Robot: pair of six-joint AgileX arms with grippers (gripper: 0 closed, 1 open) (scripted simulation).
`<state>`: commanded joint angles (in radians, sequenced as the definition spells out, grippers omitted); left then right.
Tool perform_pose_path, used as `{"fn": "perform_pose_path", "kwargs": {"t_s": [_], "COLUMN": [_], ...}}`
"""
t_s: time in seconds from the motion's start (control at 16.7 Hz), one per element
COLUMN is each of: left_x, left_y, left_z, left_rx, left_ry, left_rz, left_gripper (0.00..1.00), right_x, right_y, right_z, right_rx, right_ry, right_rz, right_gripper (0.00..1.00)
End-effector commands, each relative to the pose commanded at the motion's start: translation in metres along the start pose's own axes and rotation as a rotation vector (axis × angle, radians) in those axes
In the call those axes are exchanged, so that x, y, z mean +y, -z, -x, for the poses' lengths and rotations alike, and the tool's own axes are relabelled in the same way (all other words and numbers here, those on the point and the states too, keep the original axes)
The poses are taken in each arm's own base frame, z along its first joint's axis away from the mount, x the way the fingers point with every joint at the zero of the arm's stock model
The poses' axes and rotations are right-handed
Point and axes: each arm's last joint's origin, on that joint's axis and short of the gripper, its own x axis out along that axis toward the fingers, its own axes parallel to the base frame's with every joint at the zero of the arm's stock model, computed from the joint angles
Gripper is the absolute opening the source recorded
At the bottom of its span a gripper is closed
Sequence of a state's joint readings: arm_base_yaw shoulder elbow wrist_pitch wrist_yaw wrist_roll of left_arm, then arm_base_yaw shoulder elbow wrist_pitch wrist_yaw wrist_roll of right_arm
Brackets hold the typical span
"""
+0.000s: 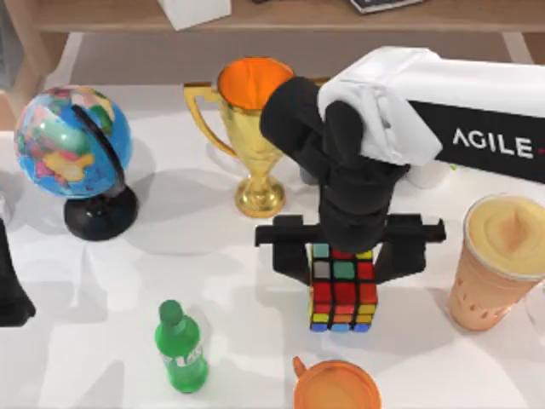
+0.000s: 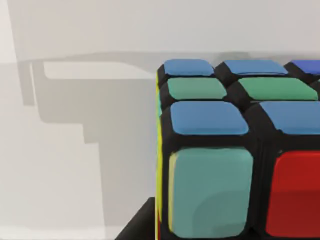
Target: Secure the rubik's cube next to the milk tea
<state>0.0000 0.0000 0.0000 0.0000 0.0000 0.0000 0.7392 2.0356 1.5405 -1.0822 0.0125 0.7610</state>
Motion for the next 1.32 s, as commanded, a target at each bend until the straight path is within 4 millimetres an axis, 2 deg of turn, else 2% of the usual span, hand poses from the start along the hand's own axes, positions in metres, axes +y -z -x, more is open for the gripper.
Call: {"fn": "perform_pose_path", "kwargs": {"t_s": [0.18,0.96,1.32], "left_x": [0.0,0.0,0.0], "left_y": [0.0,0.0,0.0], "left_z": [0.0,0.0,0.0], "left_rx": [0.0,0.0,0.0], "left_ry": [0.0,0.0,0.0], "left_rz": [0.0,0.0,0.0], "left_gripper": [1.0,1.0,1.0], "right_x": [0.0,0.0,0.0], "right_y": [0.0,0.0,0.0], "right_z": [0.0,0.0,0.0], "right_rx": [0.0,0.0,0.0], "right_ry": [0.0,0.0,0.0], "right_rz": [0.0,0.0,0.0], "right_gripper": [0.0,0.98,1.0]}}
